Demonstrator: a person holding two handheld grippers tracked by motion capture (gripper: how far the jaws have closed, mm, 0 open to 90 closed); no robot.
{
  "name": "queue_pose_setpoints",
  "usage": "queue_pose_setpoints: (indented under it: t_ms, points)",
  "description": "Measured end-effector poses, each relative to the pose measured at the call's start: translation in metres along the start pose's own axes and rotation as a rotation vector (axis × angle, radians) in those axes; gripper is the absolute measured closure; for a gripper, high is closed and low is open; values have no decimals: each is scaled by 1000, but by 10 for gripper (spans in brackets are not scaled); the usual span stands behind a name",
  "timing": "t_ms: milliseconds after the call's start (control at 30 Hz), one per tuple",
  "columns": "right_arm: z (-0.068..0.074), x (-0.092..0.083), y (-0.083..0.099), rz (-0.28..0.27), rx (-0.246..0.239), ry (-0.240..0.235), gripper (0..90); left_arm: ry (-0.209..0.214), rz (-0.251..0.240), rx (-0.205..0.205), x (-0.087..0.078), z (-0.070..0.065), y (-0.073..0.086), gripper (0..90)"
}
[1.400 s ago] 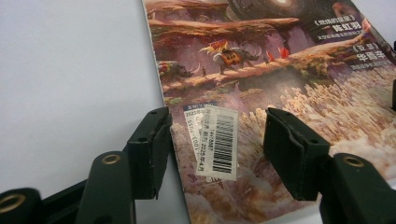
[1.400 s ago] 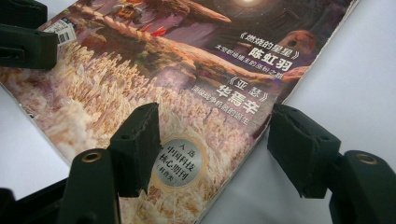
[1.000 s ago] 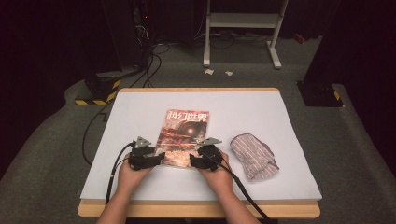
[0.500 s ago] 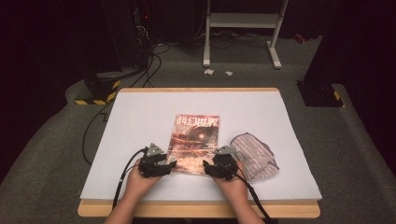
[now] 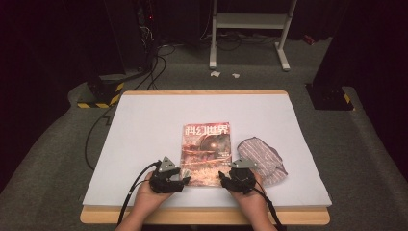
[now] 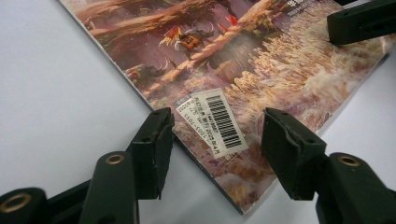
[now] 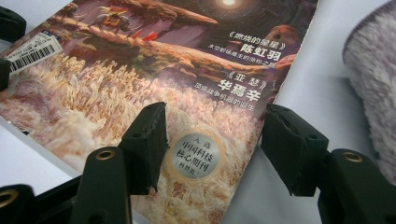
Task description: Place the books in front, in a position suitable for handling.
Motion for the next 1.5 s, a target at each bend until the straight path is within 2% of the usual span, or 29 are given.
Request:
queue_pose_setpoints:
  t_ms: [367,700,1233,1500]
  points:
    - [-5,-9,10,5,28,-4,407,37,12,34,0,-11,4,436]
    - [-5,-17,18,9,43,10,406,52,16,46,1,-17,5,435]
    - [-6,-18,20,-4,41,-4,404,57,10,45,1,-17,6,434]
    - [-8,-17,20,-2,44,-20,395,75,1,47,0,-14,6,418]
Point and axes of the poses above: each handheld gripper's, and its own axes: x roughly forward along the jaws, y roughly out of its underside, z roughly to its left, the point moved 3 cm from there along x, roughly forward along the jaws, and after that the axes turned 14 degrees about y, right-handed, at the moved point
